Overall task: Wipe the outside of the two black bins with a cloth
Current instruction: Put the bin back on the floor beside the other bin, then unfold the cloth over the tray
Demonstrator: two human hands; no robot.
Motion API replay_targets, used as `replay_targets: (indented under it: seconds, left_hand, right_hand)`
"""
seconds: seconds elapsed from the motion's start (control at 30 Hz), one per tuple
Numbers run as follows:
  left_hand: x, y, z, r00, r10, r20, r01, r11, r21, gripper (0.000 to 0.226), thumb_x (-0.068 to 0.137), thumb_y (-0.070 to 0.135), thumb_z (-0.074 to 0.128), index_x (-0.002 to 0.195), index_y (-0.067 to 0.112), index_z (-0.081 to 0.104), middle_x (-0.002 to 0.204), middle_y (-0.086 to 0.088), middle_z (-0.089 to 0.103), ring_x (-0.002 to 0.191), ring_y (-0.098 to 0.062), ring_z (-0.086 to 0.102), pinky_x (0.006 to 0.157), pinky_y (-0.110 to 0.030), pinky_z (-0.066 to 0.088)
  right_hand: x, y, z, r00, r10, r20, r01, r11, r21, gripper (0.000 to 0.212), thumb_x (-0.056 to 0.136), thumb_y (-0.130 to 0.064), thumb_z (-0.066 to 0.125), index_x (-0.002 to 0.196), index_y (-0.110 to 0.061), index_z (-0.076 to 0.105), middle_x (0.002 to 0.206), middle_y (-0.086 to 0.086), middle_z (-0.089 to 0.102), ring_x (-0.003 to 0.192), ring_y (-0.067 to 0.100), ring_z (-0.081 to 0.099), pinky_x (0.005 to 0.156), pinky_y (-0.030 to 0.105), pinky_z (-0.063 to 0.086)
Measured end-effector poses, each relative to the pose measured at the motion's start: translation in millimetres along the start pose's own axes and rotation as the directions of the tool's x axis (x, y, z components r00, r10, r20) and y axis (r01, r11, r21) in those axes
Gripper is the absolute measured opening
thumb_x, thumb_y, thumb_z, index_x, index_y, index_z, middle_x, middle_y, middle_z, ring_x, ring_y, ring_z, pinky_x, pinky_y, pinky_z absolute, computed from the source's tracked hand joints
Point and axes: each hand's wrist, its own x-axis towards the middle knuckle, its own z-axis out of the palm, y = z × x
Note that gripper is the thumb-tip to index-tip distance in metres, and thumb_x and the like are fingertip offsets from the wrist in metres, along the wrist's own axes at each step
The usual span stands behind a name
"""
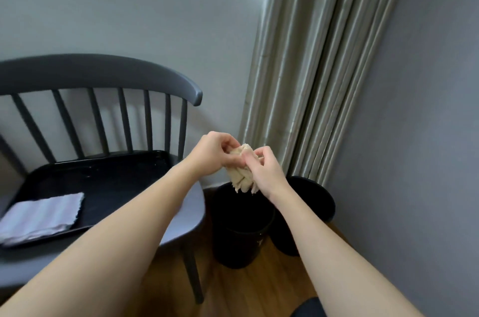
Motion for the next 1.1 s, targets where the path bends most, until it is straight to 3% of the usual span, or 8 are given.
replay_targets:
  seconds: [0.23,0.4,0.5,0.67,0.77,0.87,0.97,1.1]
  left_hand:
    - [-26,7,-64,0.999,0.020,-0.044,-0.018,0.999,0.046,0.031,0.063,0.015,0.096,0.080,0.030,0.074,0.073,0.002,0.076,0.063,-0.003,0.064,0.060,-0.019,0.052]
    - [-42,5,-104,0.998,-0.028,-0.052,0.030,0.999,0.028,0.032,0.068,0.013,0.093,0.087,0.020,0.070,0.073,0.006,0.074,0.065,-0.011,0.064,0.070,-0.039,0.057]
    - [-47,4,-125,0.999,-0.027,-0.024,0.029,0.998,0.061,0.028,0.079,0.004,0.081,0.087,0.018,0.059,0.068,0.004,0.065,0.060,-0.011,0.055,0.066,-0.037,0.052]
    - [-56,6,-150,0.997,-0.020,-0.069,0.029,0.990,0.137,0.042,0.088,-0.005,0.047,0.073,0.031,0.063,0.060,0.013,0.057,0.054,-0.003,0.048,0.054,-0.018,0.044]
    - [-64,4,-155,0.998,-0.043,-0.043,0.047,0.992,0.115,0.022,0.089,0.013,0.067,0.079,0.031,0.073,0.074,0.002,0.067,0.062,-0.004,0.056,0.061,-0.022,0.049]
    - [-73,-5,-160,0.996,-0.030,-0.086,0.045,0.985,0.169,0.022,0.080,0.011,0.079,0.082,0.031,0.072,0.078,0.005,0.061,0.057,-0.002,0.048,0.056,-0.020,0.046]
    - [-81,-8,-173,0.994,-0.044,-0.099,0.061,0.982,0.179,0.045,0.077,-0.009,0.060,0.086,0.033,0.074,0.083,0.006,0.063,0.057,-0.001,0.050,0.055,-0.020,0.043]
    - [-86,-8,-187,0.987,-0.057,-0.149,0.075,0.990,0.116,0.059,0.078,-0.012,0.053,0.088,0.041,0.077,0.100,0.005,0.075,0.083,-0.011,0.067,0.065,-0.027,0.053]
  right_hand:
    - [0,-51,34,0.999,-0.051,-0.007,0.050,0.996,-0.075,0.029,0.079,-0.047,0.072,0.072,-0.019,0.066,0.068,-0.008,0.068,0.074,0.012,0.065,0.068,0.028,0.053]
    - [-1,-78,44,0.986,-0.160,0.043,0.165,0.960,-0.226,0.021,0.085,-0.022,0.057,0.066,-0.019,0.065,0.064,-0.008,0.062,0.072,0.017,0.056,0.053,0.017,0.041]
    - [0,-94,49,0.974,-0.198,0.111,0.223,0.926,-0.306,0.024,0.090,-0.019,0.049,0.078,-0.021,0.069,0.078,-0.002,0.066,0.084,0.022,0.058,0.063,0.023,0.045]
    - [0,-113,67,0.952,-0.264,0.152,0.294,0.927,-0.234,0.030,0.087,-0.001,0.032,0.098,-0.027,0.042,0.093,0.006,0.058,0.077,0.021,0.052,0.058,0.030,0.039]
    - [-3,-119,82,0.938,-0.312,0.148,0.338,0.920,-0.198,0.022,0.090,-0.001,0.035,0.083,-0.021,0.039,0.071,-0.001,0.047,0.065,0.018,0.040,0.057,0.031,0.034]
    - [-6,-122,92,0.934,-0.324,0.153,0.346,0.927,-0.143,0.035,0.082,0.006,0.037,0.065,-0.016,0.058,0.065,-0.013,0.053,0.061,0.005,0.049,0.056,0.015,0.037]
    - [-8,-126,97,0.936,-0.286,0.206,0.311,0.945,-0.099,0.050,0.087,0.004,0.041,0.067,-0.029,0.074,0.092,-0.017,0.068,0.088,-0.004,0.059,0.069,-0.001,0.040]
    - [-10,-126,104,0.924,-0.304,0.234,0.316,0.949,-0.016,0.023,0.083,-0.010,0.068,0.084,-0.033,0.067,0.108,-0.006,0.067,0.101,0.016,0.061,0.088,0.031,0.053]
